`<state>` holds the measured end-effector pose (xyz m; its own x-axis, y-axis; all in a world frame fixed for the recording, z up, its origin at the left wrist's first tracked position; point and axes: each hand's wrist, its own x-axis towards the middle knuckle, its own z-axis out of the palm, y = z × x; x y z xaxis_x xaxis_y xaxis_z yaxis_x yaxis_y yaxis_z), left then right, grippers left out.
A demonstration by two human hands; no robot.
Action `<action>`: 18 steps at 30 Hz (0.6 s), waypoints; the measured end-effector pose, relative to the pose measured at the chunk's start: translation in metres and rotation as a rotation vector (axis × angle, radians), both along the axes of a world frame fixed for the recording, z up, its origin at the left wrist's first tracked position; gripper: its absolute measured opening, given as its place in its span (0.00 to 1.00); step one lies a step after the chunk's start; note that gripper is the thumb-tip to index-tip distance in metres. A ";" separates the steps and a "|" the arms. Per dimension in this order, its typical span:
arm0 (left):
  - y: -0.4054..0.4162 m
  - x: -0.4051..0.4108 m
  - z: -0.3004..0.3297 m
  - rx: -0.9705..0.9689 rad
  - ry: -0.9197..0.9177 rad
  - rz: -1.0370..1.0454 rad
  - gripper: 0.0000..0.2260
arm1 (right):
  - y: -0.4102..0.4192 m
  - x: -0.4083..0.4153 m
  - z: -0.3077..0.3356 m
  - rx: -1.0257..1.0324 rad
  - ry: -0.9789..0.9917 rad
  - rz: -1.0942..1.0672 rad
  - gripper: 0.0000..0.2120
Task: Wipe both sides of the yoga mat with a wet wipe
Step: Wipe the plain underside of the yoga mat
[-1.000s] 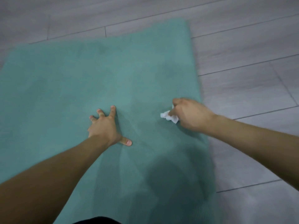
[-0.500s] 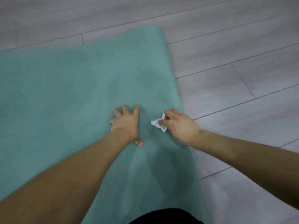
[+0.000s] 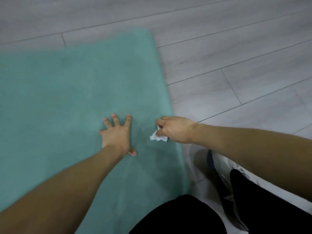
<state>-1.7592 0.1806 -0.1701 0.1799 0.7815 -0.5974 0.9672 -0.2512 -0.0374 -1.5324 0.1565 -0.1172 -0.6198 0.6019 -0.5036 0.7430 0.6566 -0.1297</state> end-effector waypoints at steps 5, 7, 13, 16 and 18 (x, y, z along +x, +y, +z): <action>0.001 0.002 -0.003 0.000 0.011 0.014 0.73 | 0.080 0.020 -0.022 0.119 0.165 -0.232 0.17; 0.001 0.004 -0.001 -0.020 0.040 0.027 0.74 | 0.117 0.024 -0.033 0.195 0.237 -0.298 0.18; 0.001 -0.001 0.002 -0.029 0.080 -0.018 0.73 | 0.090 -0.015 -0.050 0.143 0.400 -0.410 0.18; 0.003 0.000 0.003 -0.049 0.097 -0.050 0.72 | 0.062 -0.021 -0.061 0.036 0.497 -0.015 0.17; 0.004 -0.002 0.004 -0.049 0.103 -0.079 0.71 | 0.117 -0.012 -0.065 0.113 0.490 -0.042 0.15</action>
<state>-1.7608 0.1851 -0.1661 0.1758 0.7368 -0.6529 0.9359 -0.3308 -0.1213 -1.5446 0.2737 -0.1823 -0.7413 0.6652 -0.0900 0.6387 0.6577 -0.3993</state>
